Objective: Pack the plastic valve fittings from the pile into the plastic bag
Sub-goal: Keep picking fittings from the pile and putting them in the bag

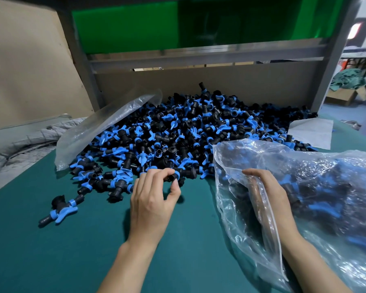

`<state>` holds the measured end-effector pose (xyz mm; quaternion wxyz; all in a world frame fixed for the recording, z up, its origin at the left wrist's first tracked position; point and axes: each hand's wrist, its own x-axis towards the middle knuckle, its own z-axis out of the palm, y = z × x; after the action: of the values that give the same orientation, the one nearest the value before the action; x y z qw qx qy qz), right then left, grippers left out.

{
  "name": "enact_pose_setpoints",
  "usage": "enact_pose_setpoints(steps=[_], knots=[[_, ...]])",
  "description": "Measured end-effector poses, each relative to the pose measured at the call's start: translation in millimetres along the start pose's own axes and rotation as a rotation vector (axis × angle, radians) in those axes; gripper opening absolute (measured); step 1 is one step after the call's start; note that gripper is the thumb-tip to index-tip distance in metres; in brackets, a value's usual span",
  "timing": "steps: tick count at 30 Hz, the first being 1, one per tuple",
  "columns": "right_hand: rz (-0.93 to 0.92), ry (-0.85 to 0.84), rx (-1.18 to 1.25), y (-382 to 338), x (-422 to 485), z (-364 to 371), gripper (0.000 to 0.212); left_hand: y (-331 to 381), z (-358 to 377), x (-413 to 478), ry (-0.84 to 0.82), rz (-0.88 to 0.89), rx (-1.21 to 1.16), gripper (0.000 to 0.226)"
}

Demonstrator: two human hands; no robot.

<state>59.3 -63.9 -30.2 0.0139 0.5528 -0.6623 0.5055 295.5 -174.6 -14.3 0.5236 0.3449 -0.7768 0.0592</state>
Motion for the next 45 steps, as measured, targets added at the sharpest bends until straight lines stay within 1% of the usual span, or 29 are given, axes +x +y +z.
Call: enact_pose_setpoints(steps=[4, 7, 9, 15, 16, 17, 19, 20, 21, 22, 24, 25, 30, 36, 39, 41, 44, 45], knots=[[0.003, 0.001, 0.007, -0.8, 0.1, -0.1, 0.061, 3.5, -1.6, -0.7, -0.022, 0.006, 0.022, 0.019], [0.014, -0.005, 0.023, -3.3, 0.5, -0.5, 0.051, 5.3, -2.0, -0.9, -0.044, 0.011, 0.024, 0.020], [0.026, -0.008, 0.035, -3.5, 0.6, -0.4, 0.048, 5.8, -1.9, -1.0, -0.054, 0.009, 0.026, 0.020], [0.017, -0.012, 0.016, -3.8, -0.2, -0.7, 0.047, 4.7, -1.5, -1.1, -0.081, -0.023, 0.012, 0.018], [0.019, -0.012, 0.019, -4.0, -0.2, -0.8, 0.047, 5.7, -1.6, -1.1, -0.094, -0.078, -0.034, 0.017], [0.019, -0.013, 0.021, -4.4, -0.2, -0.8, 0.047, 7.1, -1.6, -1.1, -0.101, -0.175, -0.120, 0.016], [0.020, -0.012, 0.022, -5.2, 0.2, -0.8, 0.047, 10.4, -1.3, 0.1, -0.093, -0.422, -0.365, 0.012], [0.023, -0.010, 0.020, -5.7, 0.4, -0.8, 0.047, 11.5, -0.7, 0.5, -0.098, -0.523, -0.486, 0.010], [0.023, -0.007, 0.016, -5.7, 0.2, -1.2, 0.048, 12.4, -0.4, 1.2, -0.110, -0.585, -0.582, 0.011], [0.020, -0.004, 0.009, -5.2, 0.1, -1.3, 0.051, 12.9, -0.6, 1.7, -0.126, -0.608, -0.651, 0.012], [0.026, -0.008, -0.004, -4.0, -0.8, -1.7, 0.061, 14.7, -2.5, 3.0, -0.159, -0.598, -0.746, 0.013], [0.032, -0.012, -0.004, -4.2, -1.0, -2.0, 0.062, 15.8, -3.6, 3.5, -0.173, -0.586, -0.780, 0.013], [0.043, -0.011, 0.024, -9.8, -0.7, -2.7, 0.048, 19.7, -5.1, 3.2, -0.229, -0.565, -0.831, 0.016], [0.072, -0.015, 0.020, -12.2, -1.6, -3.1, 0.046, 22.3, -6.3, 2.4, -0.266, -0.577, -0.858, 0.014], [0.073, 0.008, 0.040, -18.7, 0.6, -4.2, 0.044, 25.8, -4.3, 2.2, -0.272, -0.588, -0.876, 0.012], [0.081, 0.029, 0.072, -23.2, 2.5, -6.2, 0.045, 32.2, -0.1, -0.9, -0.291, -0.615, -0.909, 0.010], [0.073, 0.045, 0.059, -31.9, 6.8, -14.5, 0.061, 51.1, 8.9, -2.2, -0.358, -0.715, -0.974, 0.004], [0.058, 0.049, 0.044, -35.7, 9.1, -18.4, 0.062, 58.6, 14.2, -1.6, -0.384, -0.765, -0.997, 0.003]])
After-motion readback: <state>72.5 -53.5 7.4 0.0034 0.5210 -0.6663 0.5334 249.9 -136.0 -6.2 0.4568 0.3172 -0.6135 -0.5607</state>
